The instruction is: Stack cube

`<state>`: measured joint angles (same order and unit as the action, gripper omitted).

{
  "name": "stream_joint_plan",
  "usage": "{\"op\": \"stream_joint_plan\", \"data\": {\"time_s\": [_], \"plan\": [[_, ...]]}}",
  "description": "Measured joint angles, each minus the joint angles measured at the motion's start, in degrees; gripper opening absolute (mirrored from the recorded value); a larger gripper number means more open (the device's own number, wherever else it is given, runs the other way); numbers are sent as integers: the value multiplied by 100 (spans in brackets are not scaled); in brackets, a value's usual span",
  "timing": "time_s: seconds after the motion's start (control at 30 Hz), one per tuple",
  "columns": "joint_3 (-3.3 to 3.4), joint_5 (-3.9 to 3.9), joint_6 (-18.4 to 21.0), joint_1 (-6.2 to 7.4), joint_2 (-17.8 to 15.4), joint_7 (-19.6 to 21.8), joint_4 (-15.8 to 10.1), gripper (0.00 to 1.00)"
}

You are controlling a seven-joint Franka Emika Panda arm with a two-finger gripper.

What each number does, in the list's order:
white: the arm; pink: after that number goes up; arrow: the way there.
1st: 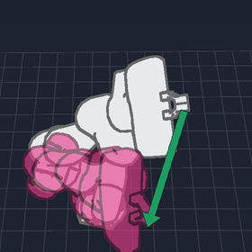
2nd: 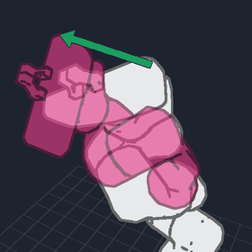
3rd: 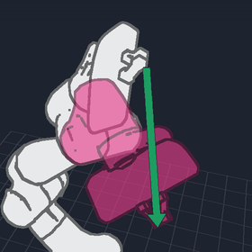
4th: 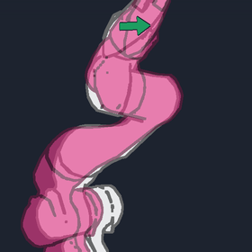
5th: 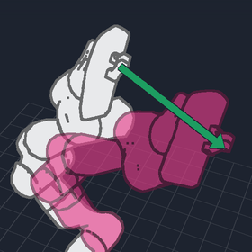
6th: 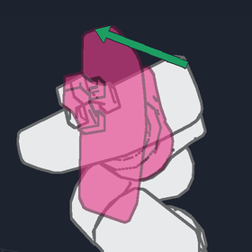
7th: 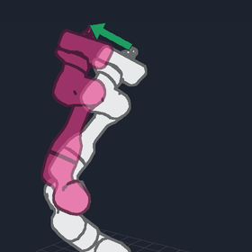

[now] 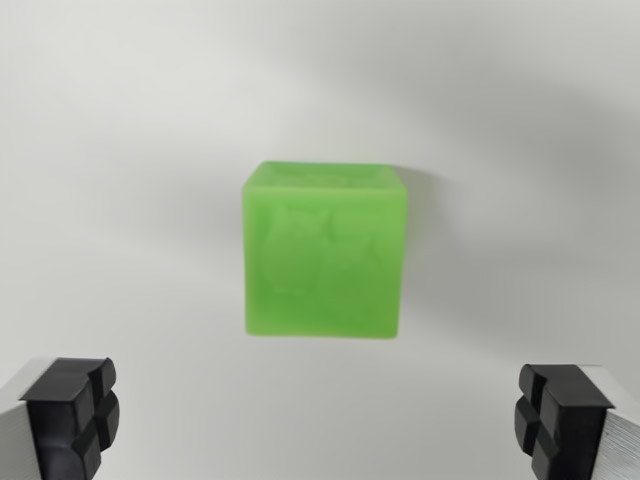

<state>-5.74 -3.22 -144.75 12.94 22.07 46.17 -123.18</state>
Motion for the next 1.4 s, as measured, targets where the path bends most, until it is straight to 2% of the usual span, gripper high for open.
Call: {"op": "stream_joint_plan", "data": {"time_s": [0.27, 0.53, 0.9, 1.3, 1.33, 1.4], "plan": [[51, -71, -396, 48, 411, 54, 13, 100], [110, -109, -704, 93, 783, 81, 80, 100], [191, -119, -996, 166, 1180, 90, 183, 100], [235, -119, -1130, 209, 1368, 90, 245, 100], [236, -119, -1132, 210, 1371, 90, 245, 0], [238, -119, -1133, 210, 1371, 90, 247, 0]]}}
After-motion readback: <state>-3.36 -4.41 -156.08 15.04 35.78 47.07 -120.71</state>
